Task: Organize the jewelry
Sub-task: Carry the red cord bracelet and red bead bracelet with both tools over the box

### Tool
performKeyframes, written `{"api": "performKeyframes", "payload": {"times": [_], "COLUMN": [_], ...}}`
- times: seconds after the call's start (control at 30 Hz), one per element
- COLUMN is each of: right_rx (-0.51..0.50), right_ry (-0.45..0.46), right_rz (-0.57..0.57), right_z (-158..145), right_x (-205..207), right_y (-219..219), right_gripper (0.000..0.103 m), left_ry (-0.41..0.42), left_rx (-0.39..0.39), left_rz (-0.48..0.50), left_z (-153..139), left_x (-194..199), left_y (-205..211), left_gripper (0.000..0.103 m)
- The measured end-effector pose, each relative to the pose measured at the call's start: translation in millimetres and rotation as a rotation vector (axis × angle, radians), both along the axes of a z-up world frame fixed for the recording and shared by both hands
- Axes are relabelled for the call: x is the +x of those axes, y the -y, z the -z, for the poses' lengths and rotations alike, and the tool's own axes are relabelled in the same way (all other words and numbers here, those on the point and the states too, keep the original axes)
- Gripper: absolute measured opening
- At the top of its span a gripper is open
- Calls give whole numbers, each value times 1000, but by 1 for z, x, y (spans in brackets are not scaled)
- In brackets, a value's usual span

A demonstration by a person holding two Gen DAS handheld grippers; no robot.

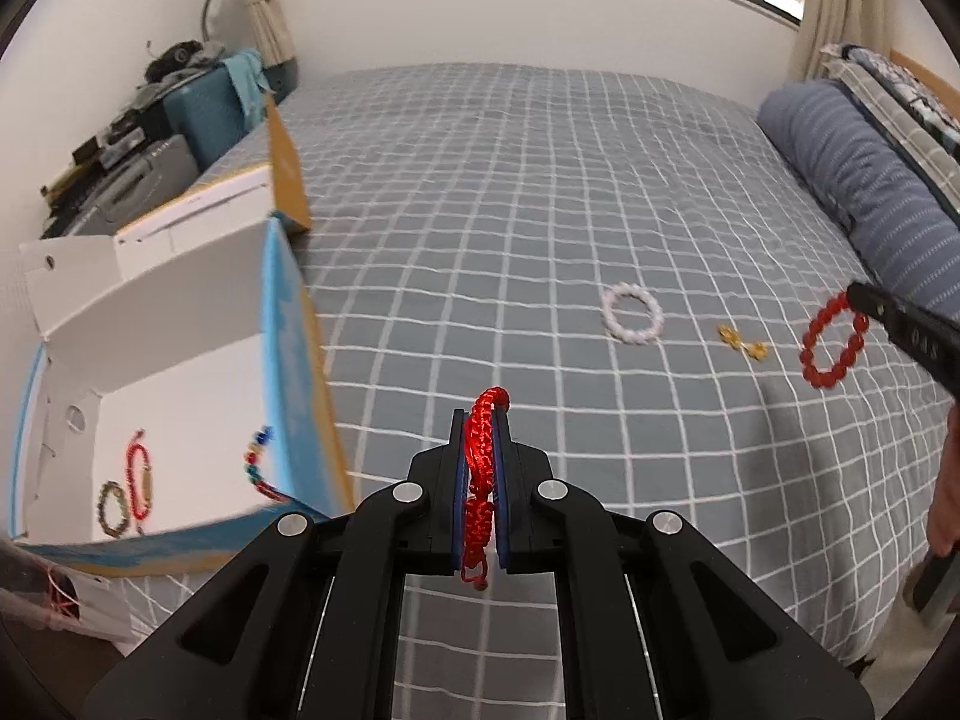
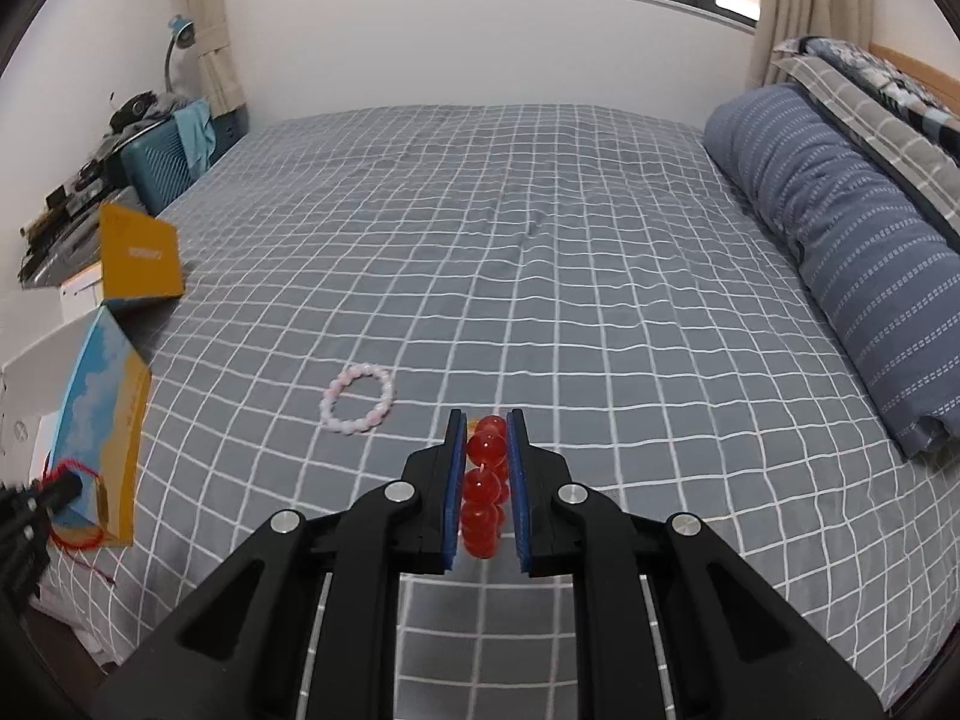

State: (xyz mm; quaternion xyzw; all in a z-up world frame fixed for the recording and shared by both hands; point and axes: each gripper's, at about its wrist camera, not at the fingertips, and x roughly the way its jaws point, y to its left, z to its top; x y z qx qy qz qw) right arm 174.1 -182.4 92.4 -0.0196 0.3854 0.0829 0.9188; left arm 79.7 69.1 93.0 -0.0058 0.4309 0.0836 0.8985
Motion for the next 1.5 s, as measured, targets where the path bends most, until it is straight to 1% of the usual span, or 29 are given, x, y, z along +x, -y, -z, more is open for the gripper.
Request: {"api": "performKeyframes", "payload": {"times": [0.17,0.3,0.4,0.53,0.67,0.73,0.93,1.0,1.23,1.37,1.5], "right_rx": [22,34,40,50,55,56,43,42,45,49,49], "right_ry": [-12,-25,-15,-5,7,6,17,22,35,45,48], "right_rz": [-30,-58,-75,-95,-121,-138,-172,-183,-252,-293,-343], "right_z": [-2,-6,-15,-28,-43,-49,-74,-81,-107,-117,-119], "right_x": [-8,-10,-13,-16,-19,-21,-26,-30,-44,-53,-64], "right_y": [-27,-52,-76,-102,-129,-143,-188,-199,-262,-294,-326], "right_gripper": [13,13,13,13,13,13,13,13,13,13,13], "left_ry": [5,-7,3,7,16,14,26,28,44,57,62], "left_rx": [-2,-14,11,9,26,20,24,11,-15,-28,-47], "left_rz": [-13,-31,-50,-81,-117,-127,-175,-196,-266,-313,-347], "left_z": [-6,-10,-18,-27,-37,-41,-63,-71,-94,-104,-105], "left_x": [-1,1,1,-1,-8,-9,-22,-28,-48,-63,-76], "left_y": [-23,-49,-65,-90,-117,-130,-169,-185,-231,-257,-278], "left_gripper": [7,7,7,7,7,7,7,7,7,7,7]}}
